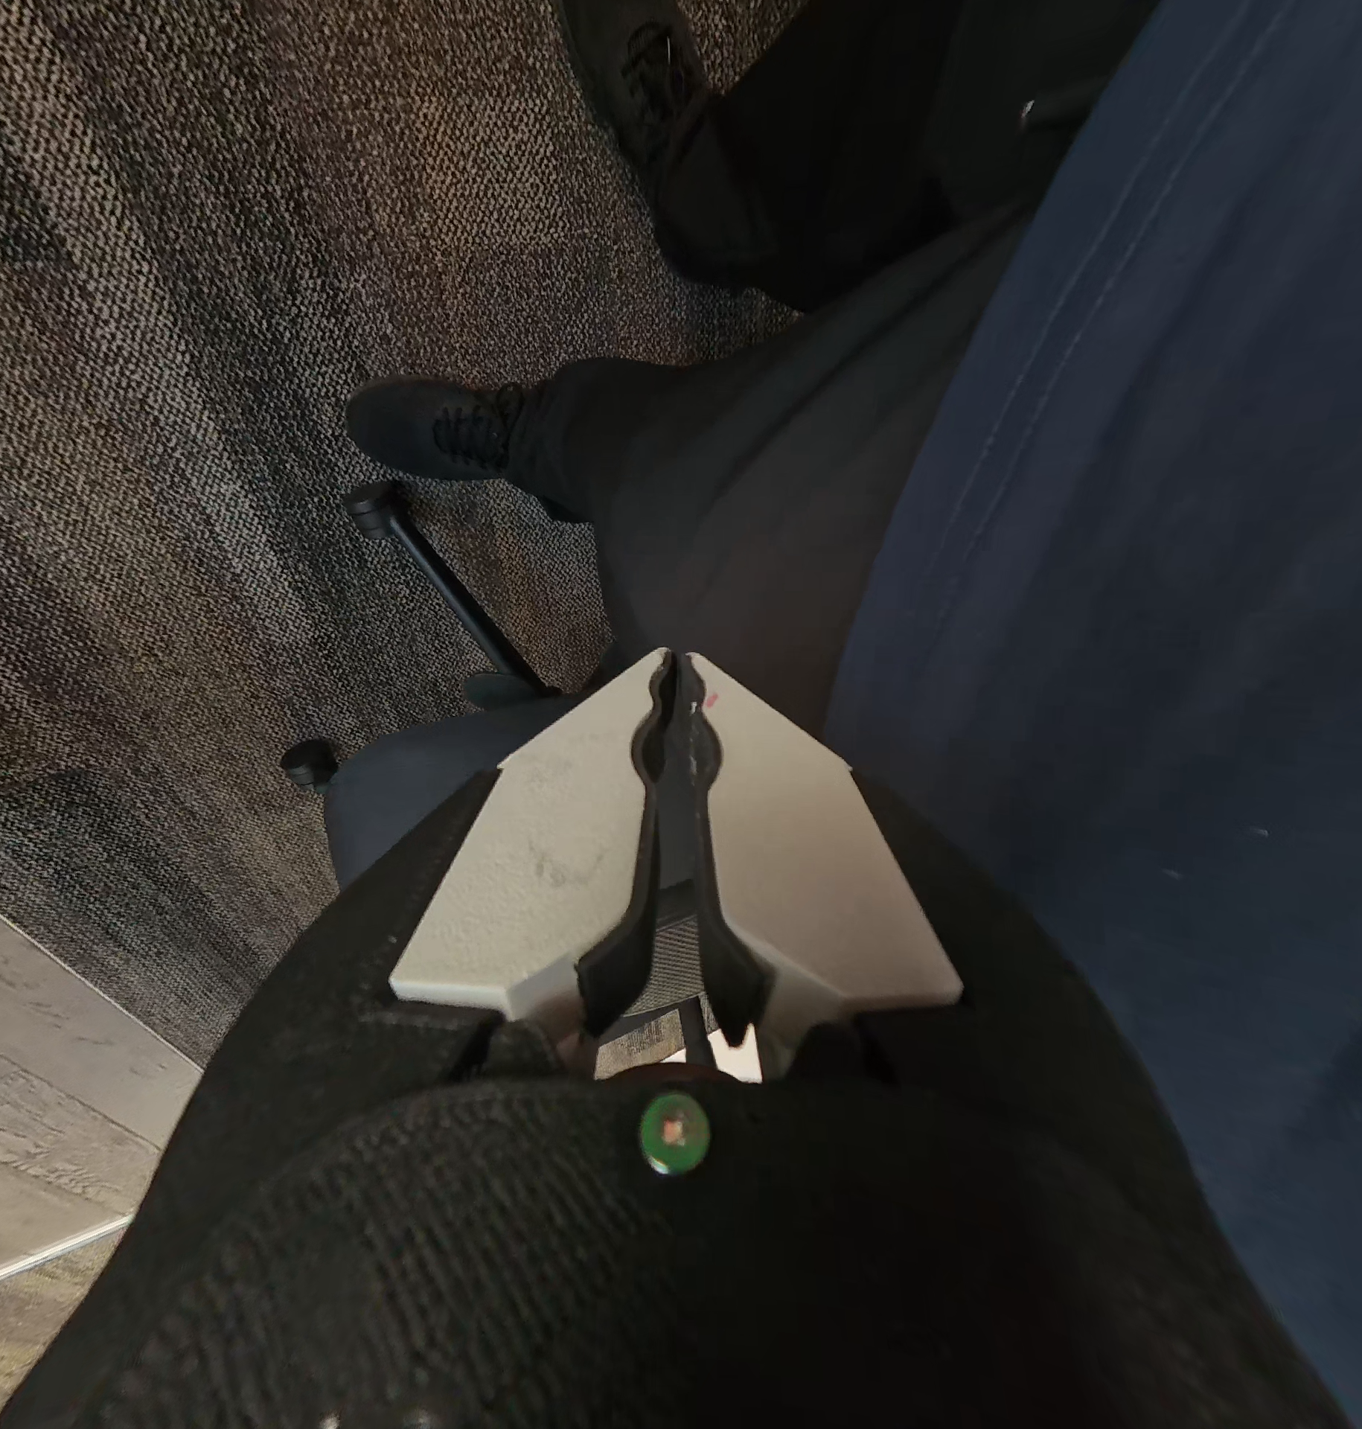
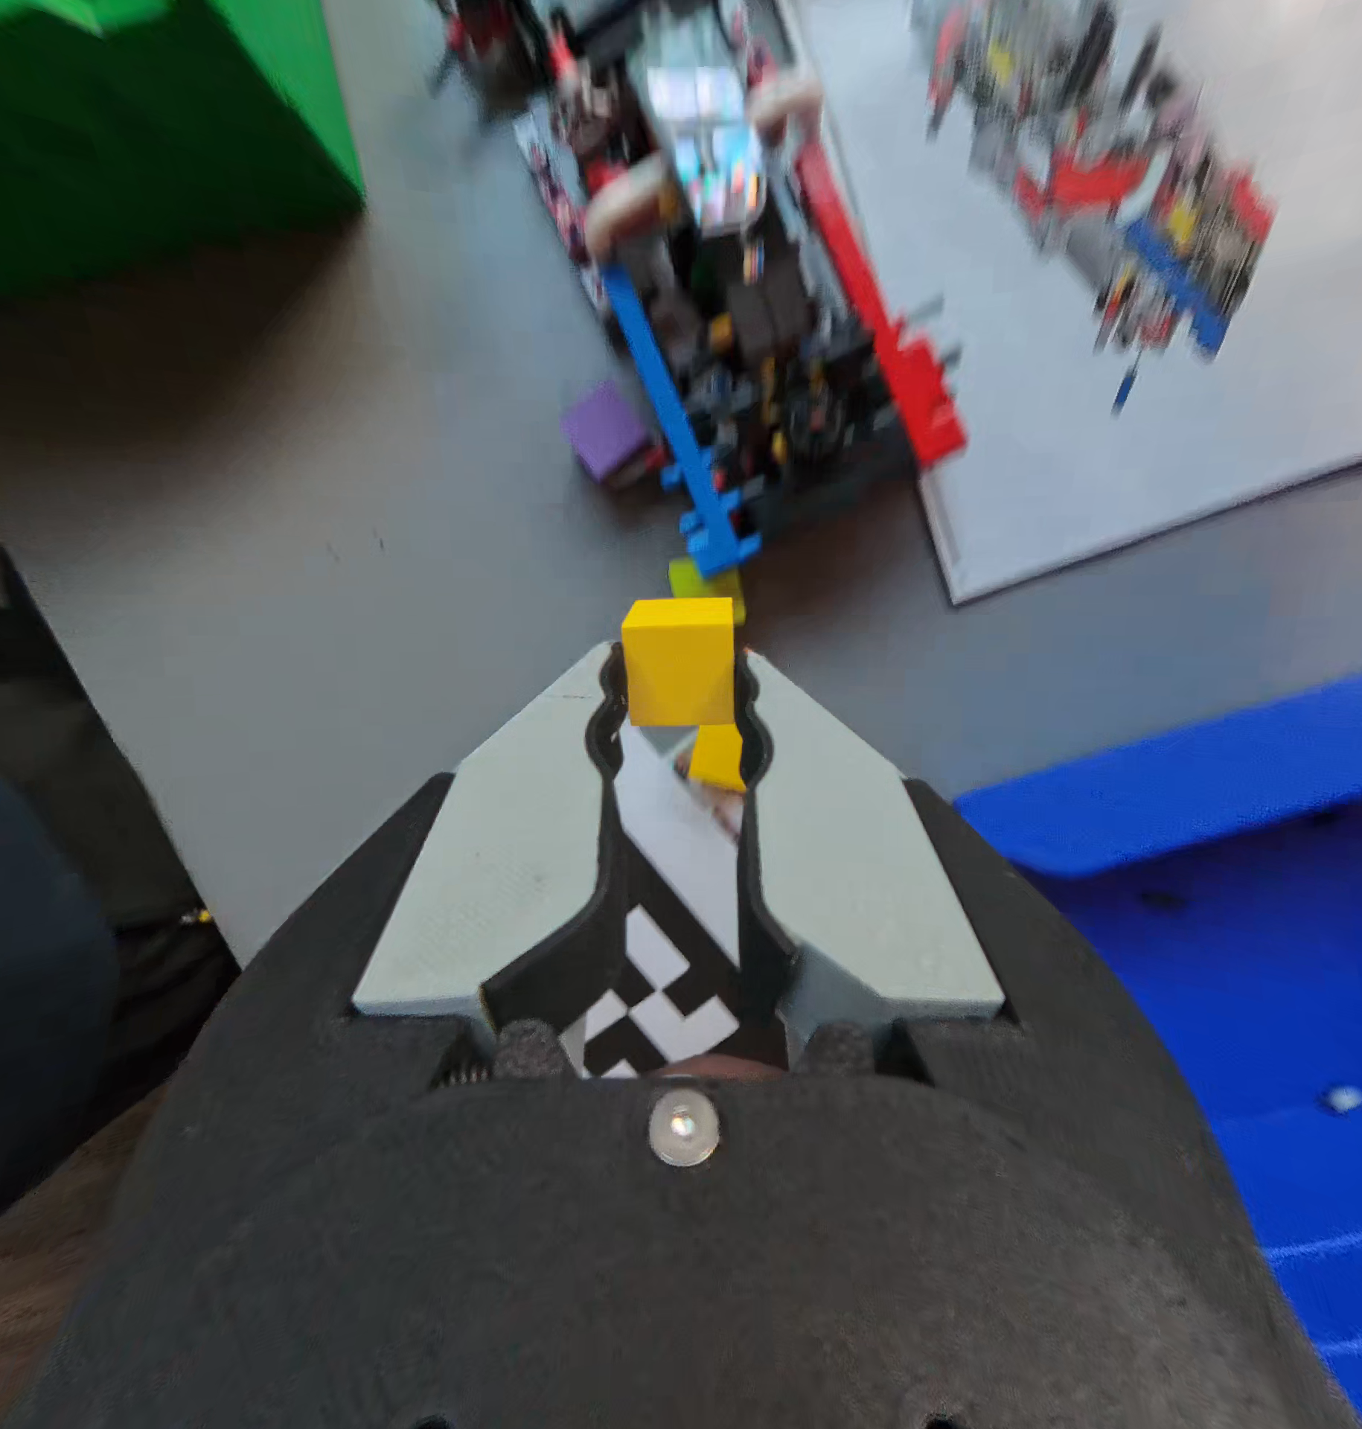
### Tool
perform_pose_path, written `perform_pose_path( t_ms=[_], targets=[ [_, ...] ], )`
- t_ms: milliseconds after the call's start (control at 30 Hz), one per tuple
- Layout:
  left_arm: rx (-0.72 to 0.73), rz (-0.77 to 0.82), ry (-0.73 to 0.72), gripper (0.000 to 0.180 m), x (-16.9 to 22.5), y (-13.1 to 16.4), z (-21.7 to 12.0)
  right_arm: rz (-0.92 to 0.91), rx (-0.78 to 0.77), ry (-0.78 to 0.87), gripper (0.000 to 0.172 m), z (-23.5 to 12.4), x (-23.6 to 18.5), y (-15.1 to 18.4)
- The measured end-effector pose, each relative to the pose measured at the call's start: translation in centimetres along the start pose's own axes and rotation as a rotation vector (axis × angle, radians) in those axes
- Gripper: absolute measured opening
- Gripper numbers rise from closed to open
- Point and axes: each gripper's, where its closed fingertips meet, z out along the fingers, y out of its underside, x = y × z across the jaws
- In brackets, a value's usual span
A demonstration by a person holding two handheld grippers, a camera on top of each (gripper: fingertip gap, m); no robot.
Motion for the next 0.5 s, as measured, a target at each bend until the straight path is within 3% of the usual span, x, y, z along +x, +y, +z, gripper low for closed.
perform_pose_path(
  t_ms=[133, 233, 500],
  targets=[
    [0.014, -0.013, 0.001, 0.0, 0.1, 0.0, 0.0, -0.094, -0.022, -0.018, 0.025, 0.7, 0.8, -7.4],
    [0.025, -0.028, -0.002, 0.0, 0.2, 0.3, 0.0, -0.181, -0.07, -0.009, 0.025, 2.1, 1.0, -11.1],
    [0.042, -0.102, 0.004, 0.0, 0.7, 2.1, 0.5, -0.308, -0.208, -0.023, 0.025, 6.1, 0.6, -12.9]
  ],
)
